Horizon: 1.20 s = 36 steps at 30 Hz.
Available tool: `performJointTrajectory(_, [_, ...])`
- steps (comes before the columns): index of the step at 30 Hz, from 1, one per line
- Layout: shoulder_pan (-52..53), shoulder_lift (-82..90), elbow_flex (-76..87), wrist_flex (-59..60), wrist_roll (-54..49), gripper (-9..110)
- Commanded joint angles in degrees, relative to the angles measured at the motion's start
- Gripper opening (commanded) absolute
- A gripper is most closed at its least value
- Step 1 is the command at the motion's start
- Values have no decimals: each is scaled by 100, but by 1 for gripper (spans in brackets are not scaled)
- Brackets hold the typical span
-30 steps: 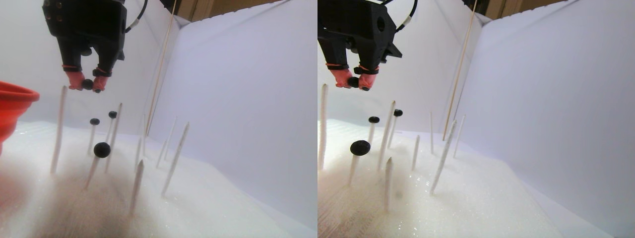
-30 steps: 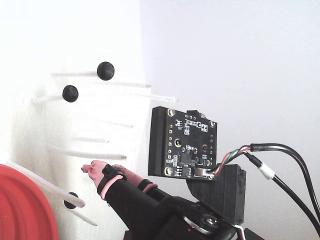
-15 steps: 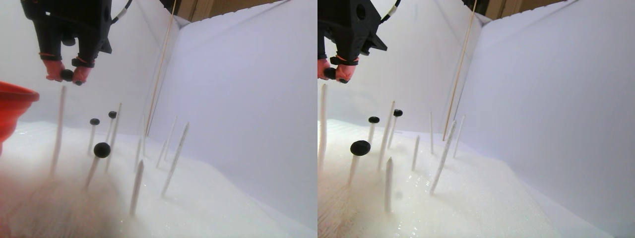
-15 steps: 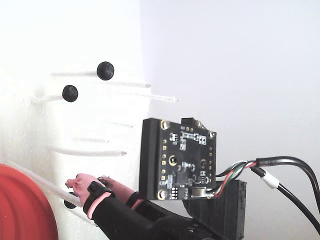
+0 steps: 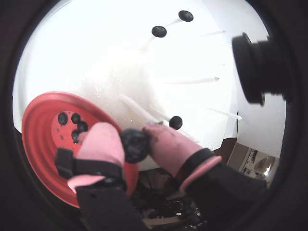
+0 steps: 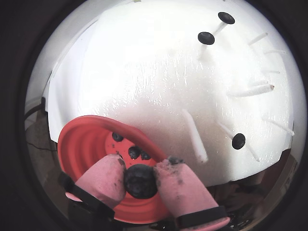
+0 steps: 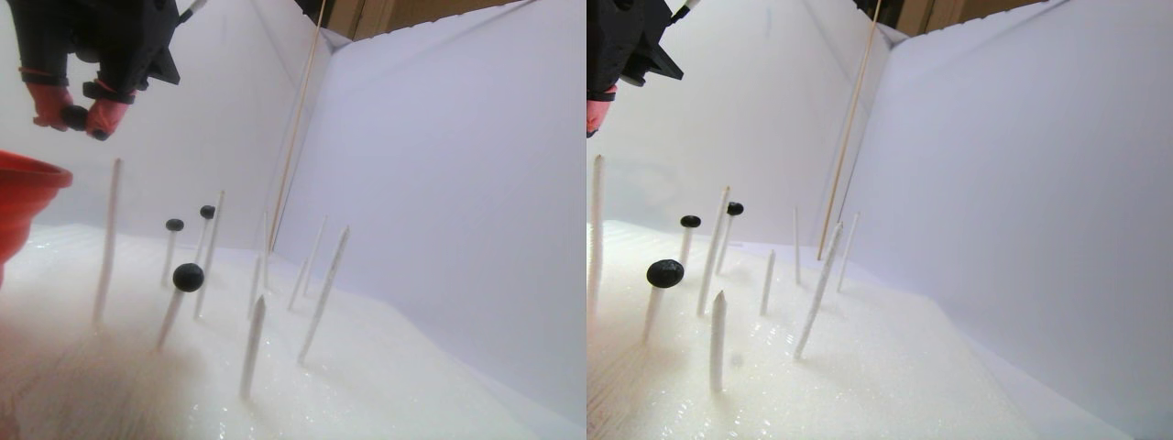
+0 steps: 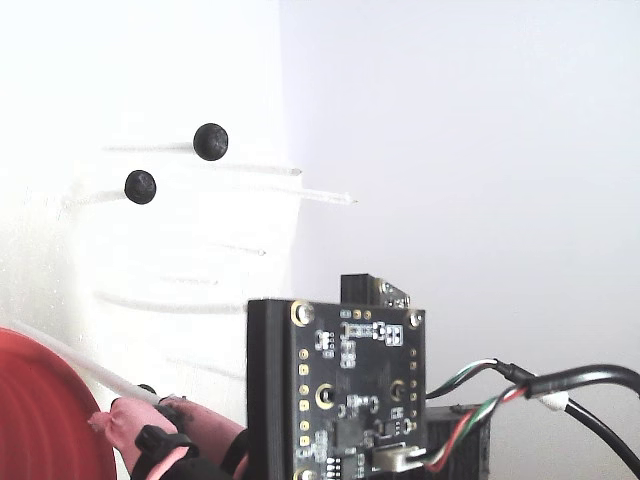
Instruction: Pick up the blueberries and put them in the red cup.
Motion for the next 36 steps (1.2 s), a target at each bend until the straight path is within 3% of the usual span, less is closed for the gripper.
performJointTrajectory(1, [-53, 466, -70, 53, 97, 10])
performJointTrajectory(36, [-413, 1213, 237, 554, 439, 16])
